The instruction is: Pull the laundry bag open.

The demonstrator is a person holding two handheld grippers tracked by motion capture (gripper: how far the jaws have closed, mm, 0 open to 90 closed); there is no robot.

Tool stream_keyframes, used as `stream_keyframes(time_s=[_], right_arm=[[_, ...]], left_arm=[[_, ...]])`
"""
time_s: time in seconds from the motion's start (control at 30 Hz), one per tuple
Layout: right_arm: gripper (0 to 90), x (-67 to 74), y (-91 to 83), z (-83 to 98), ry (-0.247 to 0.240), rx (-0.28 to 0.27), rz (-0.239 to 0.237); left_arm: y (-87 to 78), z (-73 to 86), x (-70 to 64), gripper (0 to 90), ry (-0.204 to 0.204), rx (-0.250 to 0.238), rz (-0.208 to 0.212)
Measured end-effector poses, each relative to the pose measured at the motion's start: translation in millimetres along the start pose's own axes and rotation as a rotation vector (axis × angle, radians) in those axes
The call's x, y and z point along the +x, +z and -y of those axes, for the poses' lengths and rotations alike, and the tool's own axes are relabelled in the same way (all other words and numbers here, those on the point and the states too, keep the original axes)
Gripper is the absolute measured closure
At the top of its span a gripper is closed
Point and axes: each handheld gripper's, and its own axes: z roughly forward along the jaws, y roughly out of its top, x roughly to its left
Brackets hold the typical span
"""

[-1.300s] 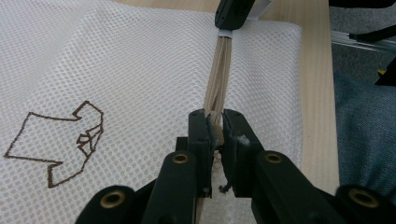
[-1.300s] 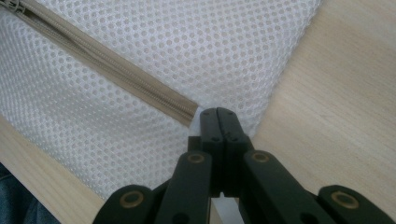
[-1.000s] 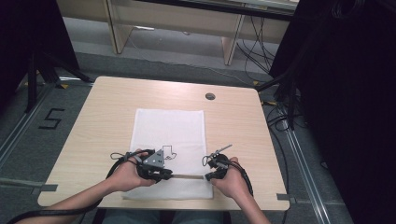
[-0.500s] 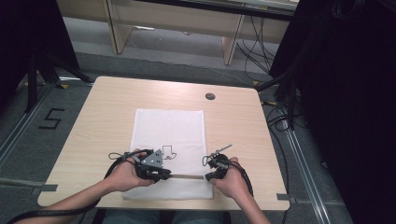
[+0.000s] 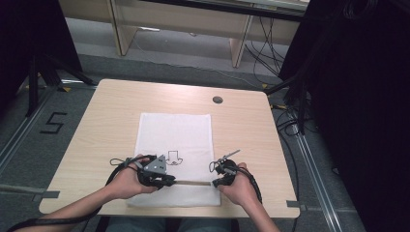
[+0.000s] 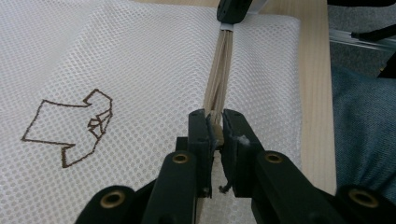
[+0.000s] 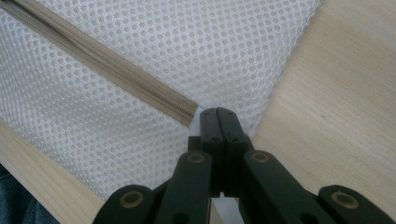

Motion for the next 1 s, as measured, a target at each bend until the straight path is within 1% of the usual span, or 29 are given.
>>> stream_keyframes(time_s=[0.07, 0.1, 0.13, 0.17, 0.2, 0.23, 0.27, 0.3, 0.33, 0.37, 0.4, 0.43, 0.47, 0.5, 0.53, 0.57, 0.63, 0.67, 0.7, 0.73, 0.77, 0.8, 0.83, 0.87, 0.9, 1.0], right_arm=[[90.0, -0.2, -0.6, -0.2, -0.003, 0.007, 0.000], [90.0, -0.4, -0.6, -0.2, -0.007, 0.006, -0.001], [90.0, -0.3, -0.6, -0.2, -0.004, 0.007, 0.000], [90.0, 0.1, -0.9, -0.2, 0.001, 0.010, 0.002], [90.0, 0.9, -0.8, 0.0, 0.012, 0.011, 0.000], [90.0, 0.5, -1.0, -0.2, 0.005, 0.011, 0.003], [90.0, -0.1, -0.8, -0.2, -0.001, 0.008, 0.000], [90.0, -0.3, -0.6, -0.1, -0.007, 0.005, 0.000], [90.0, 0.5, -0.9, 0.0, 0.003, 0.008, 0.002], [90.0, 0.5, -0.9, 0.0, 0.003, 0.008, 0.003], [90.0, 0.5, -0.9, -0.1, 0.003, 0.009, 0.002], [90.0, 0.5, -0.9, -0.1, 0.004, 0.010, 0.002], [90.0, 0.7, -0.3, 0.1, 0.007, 0.002, 0.002], [90.0, 0.4, -0.3, 0.1, 0.006, 0.002, 0.001], [90.0, 0.1, -1.0, -0.2, 0.003, 0.011, 0.002], [90.0, 0.2, -0.9, -0.2, 0.006, 0.010, 0.001], [90.0, 0.4, -0.4, 0.0, 0.010, 0.004, 0.001], [90.0, 0.2, -0.6, -0.1, 0.006, 0.006, 0.001], [90.0, 0.0, -0.8, -0.2, 0.008, 0.010, 0.001], [90.0, 0.0, -0.7, -0.1, 0.008, 0.010, 0.002], [90.0, 0.0, -0.7, -0.1, 0.006, 0.009, 0.001], [90.0, -0.1, -0.7, -0.1, 0.003, 0.009, 0.001], [90.0, -0.5, -0.6, -0.2, -0.003, 0.007, -0.001], [90.0, 1.1, -1.5, -0.1, 0.026, 0.022, 0.006], [90.0, -0.1, -0.7, -0.2, 0.005, 0.009, 0.001], [90.0, 0.7, -0.5, 0.1, 0.014, 0.005, 0.001]], left_arm=[[-1.0, 0.7, 0.7, 81.8, -0.001, -0.004, 0.003], [-1.9, 1.2, 1.1, 81.7, 0.008, -0.002, 0.002], [-2.1, 2.0, 0.9, 81.8, 0.003, -0.008, 0.000], [-2.6, 2.6, 1.9, 81.8, -0.003, -0.008, 0.012], [-2.4, 3.1, 1.2, 81.7, -0.004, -0.009, 0.006], [-3.5, 3.2, 1.5, 81.8, 0.008, 0.001, 0.002], [-3.1, 3.5, 0.9, 81.8, -0.002, -0.009, 0.006], [-3.6, 3.3, 0.7, 81.8, 0.005, -0.003, 0.003], [-4.0, 3.3, 0.8, 81.8, 0.014, 0.001, -0.004], [-4.4, 3.4, 0.7, 81.7, 0.005, -0.003, 0.002], [-4.8, 3.6, 0.7, 81.8, 0.008, 0.000, -0.003], [-5.6, 3.7, 1.3, 81.8, 0.009, 0.003, 0.001], [-6.4, 4.1, 1.7, 81.8, 0.015, 0.007, -0.001], [-6.2, 4.8, 1.1, 81.8, -0.001, -0.005, 0.000], [-6.4, 5.1, 0.9, 81.8, 0.006, 0.002, -0.004], [-6.6, 5.3, 1.1, 81.8, 0.000, 0.000, -0.001], [-6.8, 5.3, 1.0, 81.7, 0.003, 0.003, 0.000], [-7.3, 5.4, 1.3, 81.8, 0.012, 0.008, -0.004], [-7.5, 5.7, 1.8, 81.8, -0.002, -0.001, 0.007], [-7.9, 5.8, 1.8, 81.8, -0.003, -0.001, 0.005], [-8.5, 6.1, 2.1, 81.8, 0.009, 0.004, -0.001], [-8.9, 6.3, 2.6, 81.8, 0.003, 0.005, 0.001], [-9.5, 6.4, 3.2, 81.8, 0.014, 0.016, -0.004], [-9.7, 6.7, 3.3, 81.8, 0.012, 0.012, -0.001], [-9.5, 7.1, 3.0, 81.8, 0.000, 0.005, 0.000], [-9.2, 7.1, 2.5, 81.7, 0.002, 0.004, 0.001]])
